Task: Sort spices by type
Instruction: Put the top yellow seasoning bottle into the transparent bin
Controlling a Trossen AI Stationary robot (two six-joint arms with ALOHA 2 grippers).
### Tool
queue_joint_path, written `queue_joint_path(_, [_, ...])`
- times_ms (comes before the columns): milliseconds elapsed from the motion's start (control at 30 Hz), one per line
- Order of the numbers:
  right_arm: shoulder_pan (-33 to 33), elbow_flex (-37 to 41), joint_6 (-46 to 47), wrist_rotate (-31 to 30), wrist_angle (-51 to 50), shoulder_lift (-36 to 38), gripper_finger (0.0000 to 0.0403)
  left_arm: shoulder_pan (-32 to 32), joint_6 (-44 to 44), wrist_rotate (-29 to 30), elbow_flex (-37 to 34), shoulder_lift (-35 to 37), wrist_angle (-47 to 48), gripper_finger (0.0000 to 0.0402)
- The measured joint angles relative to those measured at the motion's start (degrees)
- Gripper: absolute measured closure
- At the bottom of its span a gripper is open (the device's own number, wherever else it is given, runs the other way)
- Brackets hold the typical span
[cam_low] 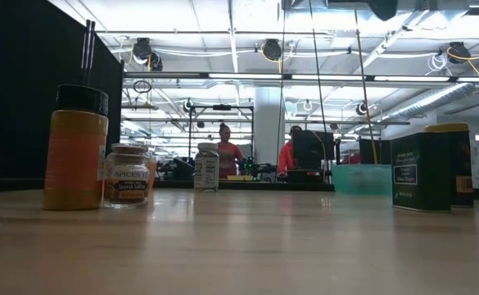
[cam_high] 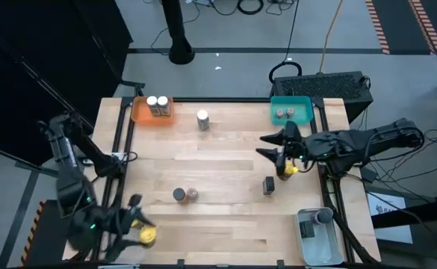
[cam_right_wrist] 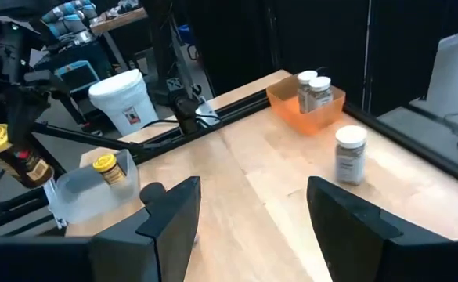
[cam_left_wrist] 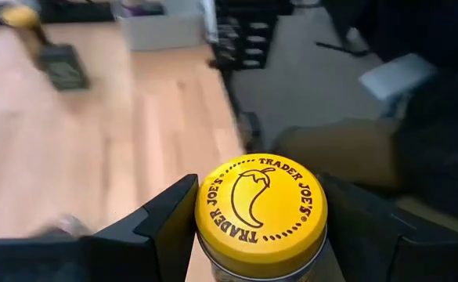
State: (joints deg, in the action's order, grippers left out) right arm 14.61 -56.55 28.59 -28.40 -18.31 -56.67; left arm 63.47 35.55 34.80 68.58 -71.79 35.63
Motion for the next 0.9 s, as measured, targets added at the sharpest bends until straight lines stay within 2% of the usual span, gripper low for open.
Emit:
queue_joint_path(200, [0.6,0.0,4.1,0.2,4.2,-5.4,0.0186,11.1,15.5,6.2,0.1,-2.4,8.1,0.0163])
queue_joint_path(300, [1.2,0.0,5.3,0.2,6.3,-7.6,0.0186,15.1,22.2,8.3,0.1,-5.1,11.8,0.0163])
queue_joint_path(367, [1.7,0.0,5.5,0.2,8.9,-9.1,0.0186,16.7,25.1,11.7,0.1,-7.3,12.7,0.0163])
queue_joint_path(467, [2.6,0.0,5.2,0.0,12.6,-11.1,0.0186,17.8,27.2,12.7,0.1,-9.9,12.7,0.0163])
queue_joint_path(667, [3.6,0.0,3.7,-0.1,20.2,-14.8,0.0186,17.7,27.6,8.9,0.1,-12.9,13.1,0.0163])
queue_joint_path(900, [3.6,0.0,3.3,-0.1,26.1,-18.5,0.0186,16.1,22.9,13.7,0.1,-13.4,18.9,0.0163])
